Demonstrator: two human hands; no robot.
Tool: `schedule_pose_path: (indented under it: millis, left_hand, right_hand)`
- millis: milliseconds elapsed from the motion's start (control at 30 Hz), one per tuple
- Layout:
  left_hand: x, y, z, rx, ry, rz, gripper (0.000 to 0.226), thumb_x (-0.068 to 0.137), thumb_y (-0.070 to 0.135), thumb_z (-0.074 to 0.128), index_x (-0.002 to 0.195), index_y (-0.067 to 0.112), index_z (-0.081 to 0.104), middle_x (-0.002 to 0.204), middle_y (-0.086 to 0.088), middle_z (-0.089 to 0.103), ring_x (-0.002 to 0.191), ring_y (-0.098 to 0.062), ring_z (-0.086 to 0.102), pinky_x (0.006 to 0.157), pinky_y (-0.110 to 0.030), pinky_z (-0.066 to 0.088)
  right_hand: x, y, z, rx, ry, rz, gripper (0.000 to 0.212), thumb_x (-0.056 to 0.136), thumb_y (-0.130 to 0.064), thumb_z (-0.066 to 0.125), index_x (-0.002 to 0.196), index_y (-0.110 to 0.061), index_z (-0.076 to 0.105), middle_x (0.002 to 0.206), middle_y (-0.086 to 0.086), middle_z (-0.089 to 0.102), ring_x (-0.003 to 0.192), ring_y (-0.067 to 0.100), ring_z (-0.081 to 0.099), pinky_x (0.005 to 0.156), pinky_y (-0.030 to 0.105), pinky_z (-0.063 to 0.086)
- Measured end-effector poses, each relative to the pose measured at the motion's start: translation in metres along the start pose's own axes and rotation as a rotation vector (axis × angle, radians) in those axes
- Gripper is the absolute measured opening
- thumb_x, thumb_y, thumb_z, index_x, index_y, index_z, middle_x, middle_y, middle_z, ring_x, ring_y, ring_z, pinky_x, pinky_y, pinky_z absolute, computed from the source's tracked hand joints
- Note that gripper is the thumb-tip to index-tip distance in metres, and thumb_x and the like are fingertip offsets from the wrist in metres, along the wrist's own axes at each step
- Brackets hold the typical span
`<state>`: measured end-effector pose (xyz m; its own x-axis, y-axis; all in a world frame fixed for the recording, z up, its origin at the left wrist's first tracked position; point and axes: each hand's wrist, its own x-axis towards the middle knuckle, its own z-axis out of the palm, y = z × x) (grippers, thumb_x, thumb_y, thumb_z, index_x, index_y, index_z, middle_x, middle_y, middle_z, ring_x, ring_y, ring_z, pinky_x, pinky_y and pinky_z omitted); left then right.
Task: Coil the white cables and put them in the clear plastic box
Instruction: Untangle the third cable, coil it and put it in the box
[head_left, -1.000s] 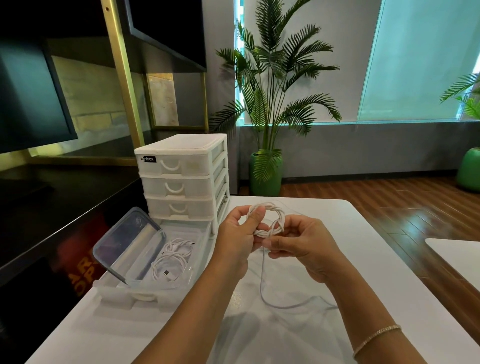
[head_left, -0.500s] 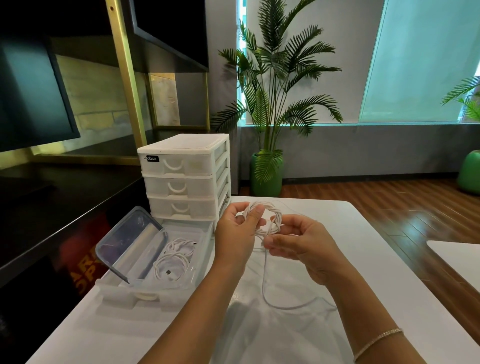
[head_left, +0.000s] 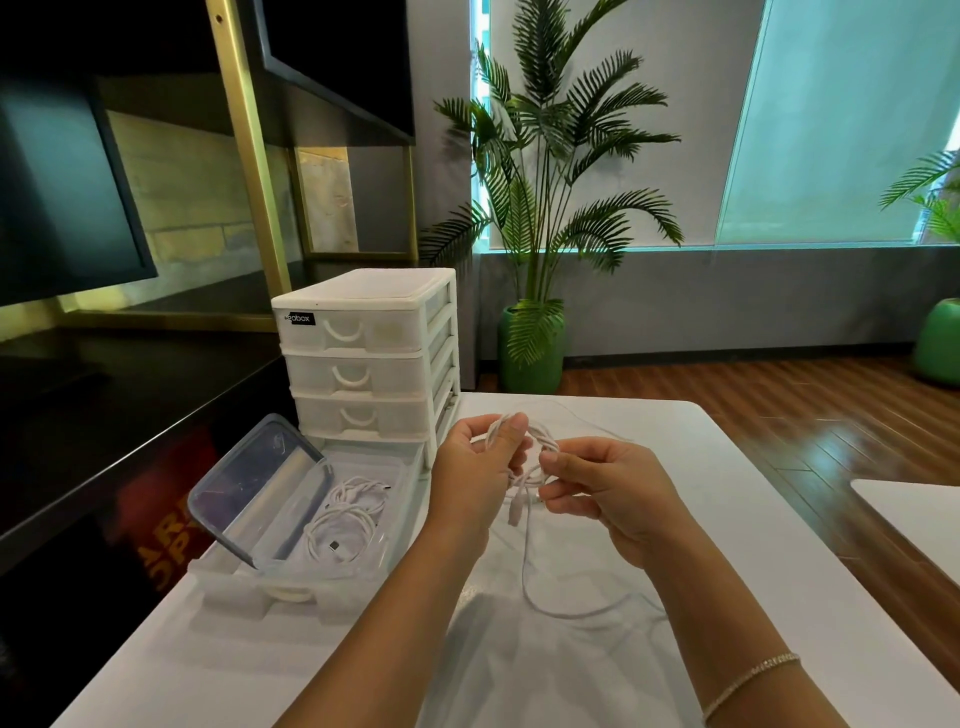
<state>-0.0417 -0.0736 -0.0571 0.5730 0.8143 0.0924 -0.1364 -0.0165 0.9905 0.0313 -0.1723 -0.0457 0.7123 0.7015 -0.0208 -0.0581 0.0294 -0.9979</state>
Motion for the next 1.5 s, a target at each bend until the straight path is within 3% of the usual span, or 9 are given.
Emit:
schedule_pose_path:
  millis: [100,200,300,400,567,867,1067,1333,1500]
  left_hand:
    - [0.0,-0.002,0.0,0.179,0.084,0.084,0.039,0.085,0.04,0.061,0.119,0.023,0.048,0.117,0.006,0.056,0.108,-0.015,0.055,0.085,-0.025,0.045]
    - [-0.006,0.002,-0.002,0.315,0.126,0.279,0.021,0.088,0.028,0.061,0.108,0.023,0.057,0.108,0.009,0.06,0.099,-0.008,0.057,0.081,-0.018,0.049]
    - [-0.009,0.004,-0.004,0.424,-0.069,0.339,0.015,0.088,0.015,0.059,0.099,0.023,0.065,0.1,0.007,0.068,0.096,-0.008,0.062,0.084,-0.021,0.052]
    - [-0.01,0.002,-0.006,0.547,-0.273,0.378,0.026,0.086,0.016,0.062,0.11,0.025,0.064,0.107,0.01,0.066,0.098,-0.004,0.06,0.078,-0.005,0.046]
    - [-0.008,-0.001,-0.007,0.549,-0.286,0.426,0.033,0.083,0.017,0.067,0.116,0.02,0.065,0.114,0.003,0.067,0.097,-0.005,0.062,0.082,-0.008,0.046]
    - [-0.004,0.01,-0.025,0.303,-0.306,0.147,0.029,0.097,0.014,0.043,0.121,0.012,0.059,0.09,0.005,0.066,0.085,-0.011,0.061,0.093,-0.031,0.052]
    - [0.009,0.017,-0.064,0.275,-0.175,0.052,0.025,0.097,0.013,0.046,0.115,0.012,0.062,0.089,0.004,0.069,0.083,-0.012,0.065,0.087,-0.031,0.054]
    - [0.016,0.026,-0.136,0.684,0.041,0.009,0.008,0.081,0.019,0.068,0.084,0.026,0.072,0.077,0.001,0.072,0.069,-0.01,0.062,0.07,-0.027,0.051]
    - [0.014,0.026,-0.16,0.926,0.047,-0.081,0.013,0.078,0.015,0.065,0.088,0.021,0.071,0.078,0.005,0.064,0.062,-0.006,0.056,0.044,-0.015,0.042]
  right_hand:
    - [0.0,-0.001,-0.001,0.085,0.061,0.023,0.008,0.076,-0.008,0.071,0.08,-0.001,0.068,0.064,0.012,0.067,0.046,0.015,0.062,0.045,0.02,0.053]
    - [0.001,0.0,-0.001,0.145,0.102,0.03,0.008,0.076,-0.007,0.071,0.076,0.0,0.066,0.06,0.011,0.064,0.042,0.012,0.061,0.041,0.019,0.051]
    - [0.001,0.0,-0.002,0.205,0.126,0.03,0.01,0.077,-0.007,0.071,0.078,0.002,0.066,0.059,0.01,0.062,0.042,0.011,0.06,0.041,0.019,0.051]
    - [0.0,-0.002,-0.003,0.251,0.142,0.042,0.01,0.078,-0.006,0.069,0.08,0.003,0.065,0.056,0.01,0.064,0.041,0.011,0.06,0.039,0.018,0.05]
    - [-0.002,-0.003,-0.002,0.217,0.138,0.046,0.017,0.08,-0.013,0.068,0.087,0.003,0.068,0.066,0.012,0.068,0.04,0.012,0.057,0.039,0.019,0.048]
    - [-0.002,-0.011,0.003,-0.155,0.125,-0.017,0.028,0.089,-0.024,0.058,0.114,-0.013,0.063,0.096,0.003,0.064,0.081,0.02,0.058,0.057,0.025,0.046]
    - [0.005,-0.007,0.043,-0.266,0.005,-0.034,0.015,0.089,-0.016,0.059,0.097,-0.012,0.071,0.078,0.004,0.067,0.067,0.016,0.058,0.05,0.022,0.05]
    - [0.026,0.002,0.11,-0.468,-0.064,-0.098,0.011,0.08,-0.019,0.07,0.089,-0.012,0.071,0.076,0.005,0.067,0.056,0.012,0.054,0.045,0.021,0.042]
    - [0.036,0.01,0.141,-0.633,-0.134,-0.13,0.009,0.077,-0.019,0.073,0.084,-0.013,0.072,0.07,0.001,0.062,0.063,0.014,0.055,0.064,0.031,0.052]
